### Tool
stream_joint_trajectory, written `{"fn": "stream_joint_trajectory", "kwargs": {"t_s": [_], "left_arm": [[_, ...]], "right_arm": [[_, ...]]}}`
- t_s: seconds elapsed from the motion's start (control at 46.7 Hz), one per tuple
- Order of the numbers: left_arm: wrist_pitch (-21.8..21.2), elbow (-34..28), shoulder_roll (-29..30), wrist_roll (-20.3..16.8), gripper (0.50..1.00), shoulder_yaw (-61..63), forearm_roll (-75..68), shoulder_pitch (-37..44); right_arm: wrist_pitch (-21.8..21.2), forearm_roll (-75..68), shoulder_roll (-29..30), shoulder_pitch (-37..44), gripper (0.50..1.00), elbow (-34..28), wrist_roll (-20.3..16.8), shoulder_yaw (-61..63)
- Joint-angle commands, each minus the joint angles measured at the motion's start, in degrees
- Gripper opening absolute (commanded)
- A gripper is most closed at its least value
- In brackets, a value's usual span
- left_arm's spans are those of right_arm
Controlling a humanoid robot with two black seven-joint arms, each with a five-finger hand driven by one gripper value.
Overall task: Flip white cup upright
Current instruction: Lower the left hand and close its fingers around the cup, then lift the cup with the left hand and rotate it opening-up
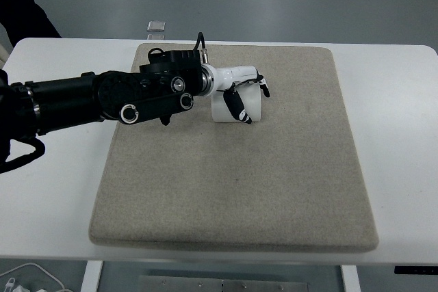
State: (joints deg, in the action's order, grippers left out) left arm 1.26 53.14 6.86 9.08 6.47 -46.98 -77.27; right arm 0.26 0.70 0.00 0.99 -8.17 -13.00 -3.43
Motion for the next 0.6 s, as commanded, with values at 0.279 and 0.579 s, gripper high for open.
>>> {"fn": "stream_joint_trajectory", "kwargs": {"t_s": [0.279, 0.579], "left_arm": [[0.5, 0.0, 2.3, -1.5, 0.561, -8.0, 0.9, 0.4], [1.5, 0.1, 3.8, -5.5, 0.568, -16.7, 8.2, 3.3]], "right_arm": [[0.0, 0.0, 0.0, 0.1, 0.930, 0.0, 0.0, 0.0], [0.0, 0.0, 0.0, 0.1, 0.930, 0.0, 0.0, 0.0]]}}
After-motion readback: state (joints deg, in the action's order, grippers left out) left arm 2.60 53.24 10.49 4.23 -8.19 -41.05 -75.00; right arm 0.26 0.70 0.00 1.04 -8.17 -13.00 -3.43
